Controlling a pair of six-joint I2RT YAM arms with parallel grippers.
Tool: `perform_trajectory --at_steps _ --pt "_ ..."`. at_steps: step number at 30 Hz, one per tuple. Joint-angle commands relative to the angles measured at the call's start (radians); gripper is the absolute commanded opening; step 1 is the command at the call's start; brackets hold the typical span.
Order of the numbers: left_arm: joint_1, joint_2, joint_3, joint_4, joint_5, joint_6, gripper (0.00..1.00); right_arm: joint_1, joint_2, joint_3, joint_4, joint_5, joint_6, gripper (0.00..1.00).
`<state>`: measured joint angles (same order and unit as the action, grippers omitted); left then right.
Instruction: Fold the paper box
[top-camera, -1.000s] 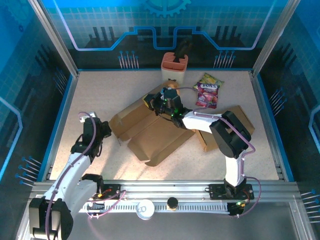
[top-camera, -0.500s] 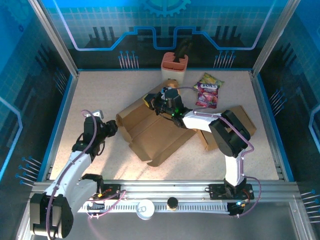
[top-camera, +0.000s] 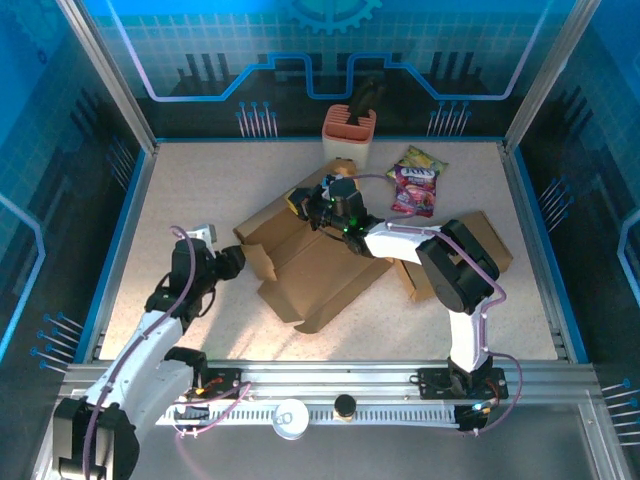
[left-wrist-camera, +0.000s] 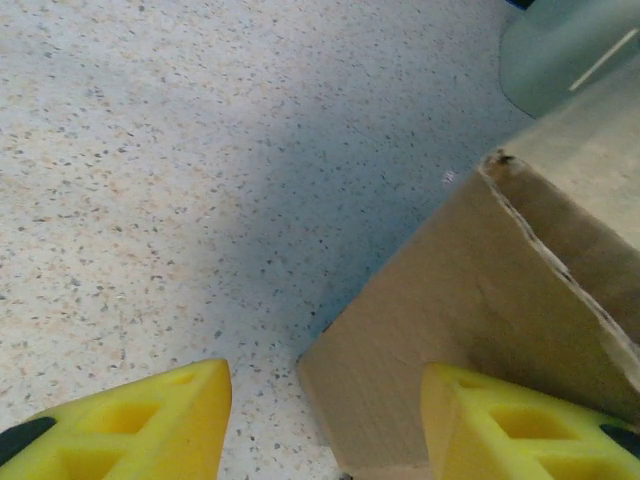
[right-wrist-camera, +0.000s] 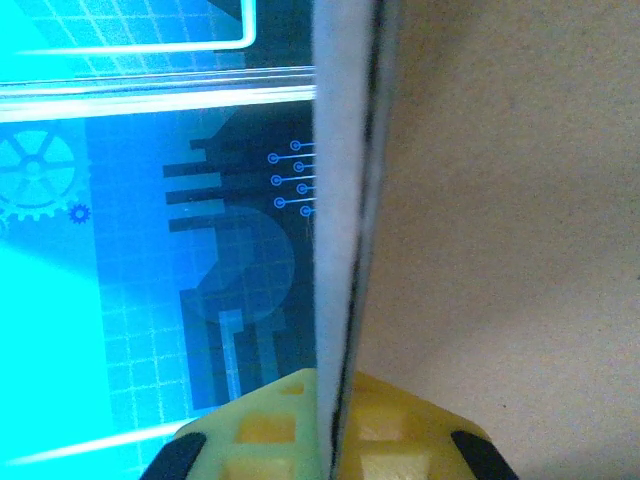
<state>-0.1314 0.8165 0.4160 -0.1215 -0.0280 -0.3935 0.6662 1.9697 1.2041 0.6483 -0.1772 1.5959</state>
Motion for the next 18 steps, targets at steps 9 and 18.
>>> perform_trajectory --at_steps 9,18 --pt "-0.063 0.004 -0.026 0.044 0.009 0.013 0.55 -0.009 0.009 0.023 0.011 -0.019 -0.002 0.00" --pt "-0.083 0.052 -0.015 0.062 -0.003 0.025 0.59 -0.007 0.015 -0.010 0.060 -0.018 0.006 0.00"
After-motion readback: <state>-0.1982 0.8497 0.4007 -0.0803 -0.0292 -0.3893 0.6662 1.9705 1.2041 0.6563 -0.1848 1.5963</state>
